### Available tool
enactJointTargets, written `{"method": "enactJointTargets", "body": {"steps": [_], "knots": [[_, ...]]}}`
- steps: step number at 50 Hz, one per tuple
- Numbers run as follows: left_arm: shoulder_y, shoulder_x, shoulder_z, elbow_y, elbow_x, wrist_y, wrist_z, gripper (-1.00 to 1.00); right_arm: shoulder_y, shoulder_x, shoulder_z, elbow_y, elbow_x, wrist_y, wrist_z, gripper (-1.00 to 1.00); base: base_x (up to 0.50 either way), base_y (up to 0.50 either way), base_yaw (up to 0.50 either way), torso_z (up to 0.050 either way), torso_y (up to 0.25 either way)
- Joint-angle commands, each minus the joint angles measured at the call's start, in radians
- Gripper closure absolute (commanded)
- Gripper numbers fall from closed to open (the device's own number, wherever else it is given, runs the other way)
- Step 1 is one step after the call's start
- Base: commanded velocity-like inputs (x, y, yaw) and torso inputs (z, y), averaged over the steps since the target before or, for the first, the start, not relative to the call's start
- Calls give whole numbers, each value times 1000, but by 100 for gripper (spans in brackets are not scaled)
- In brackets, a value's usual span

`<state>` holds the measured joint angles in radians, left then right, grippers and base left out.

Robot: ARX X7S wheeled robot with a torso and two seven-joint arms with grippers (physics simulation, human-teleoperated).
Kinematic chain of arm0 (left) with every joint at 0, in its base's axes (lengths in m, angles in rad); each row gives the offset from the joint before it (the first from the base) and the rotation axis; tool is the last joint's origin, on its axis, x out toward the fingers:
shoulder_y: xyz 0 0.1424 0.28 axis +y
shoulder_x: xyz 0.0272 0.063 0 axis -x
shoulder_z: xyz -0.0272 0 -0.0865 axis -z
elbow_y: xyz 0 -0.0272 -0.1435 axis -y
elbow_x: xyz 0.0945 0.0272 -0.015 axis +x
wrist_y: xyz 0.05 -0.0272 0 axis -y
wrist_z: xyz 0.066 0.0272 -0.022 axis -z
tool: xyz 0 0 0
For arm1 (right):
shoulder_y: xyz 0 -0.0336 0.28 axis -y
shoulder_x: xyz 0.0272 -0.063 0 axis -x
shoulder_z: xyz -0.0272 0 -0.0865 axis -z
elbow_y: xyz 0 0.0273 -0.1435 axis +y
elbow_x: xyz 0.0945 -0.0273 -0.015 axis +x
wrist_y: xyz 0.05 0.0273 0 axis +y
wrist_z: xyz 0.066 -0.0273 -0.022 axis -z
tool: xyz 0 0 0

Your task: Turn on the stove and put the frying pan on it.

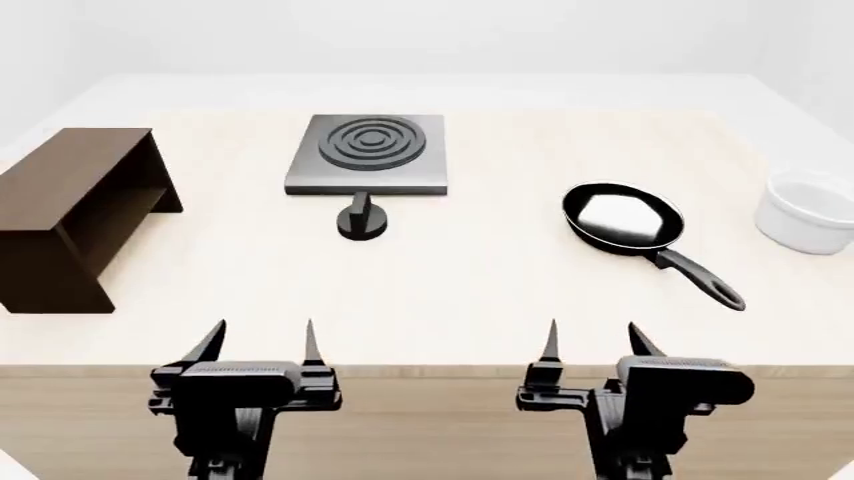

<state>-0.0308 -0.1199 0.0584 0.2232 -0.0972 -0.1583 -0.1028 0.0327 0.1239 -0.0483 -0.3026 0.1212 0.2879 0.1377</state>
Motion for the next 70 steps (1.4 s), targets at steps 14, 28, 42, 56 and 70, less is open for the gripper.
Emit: {"method": "enactJointTargets", "body": {"steps": [14, 28, 42, 56, 70], "knots": [[-16, -27, -8, -2, -44, -12, -17, -100, 12, 42, -13, -99, 30, 53, 10, -100, 461, 0, 0, 0, 0], [-14, -34, -3, -6, -50, -2, -34, -100, 8, 55, -18, -98, 42, 45, 13, -100, 500, 0, 0, 0, 0], [-13, -43, 8, -6, -56, 1, -44, -100, 9, 68, -23, -93, 63, 47, 25, -100, 500, 0, 0, 0, 0], [-71, -53, 14, -139, -16, 48, -72, -100, -3, 80, -26, -85, 71, 14, 46, -100, 130, 0, 0, 0, 1], [-82, -56, 0, -293, -1, 117, -105, -100, 0, 88, -43, -69, 78, 11, 60, -100, 0, 0, 0, 0, 0]]}}
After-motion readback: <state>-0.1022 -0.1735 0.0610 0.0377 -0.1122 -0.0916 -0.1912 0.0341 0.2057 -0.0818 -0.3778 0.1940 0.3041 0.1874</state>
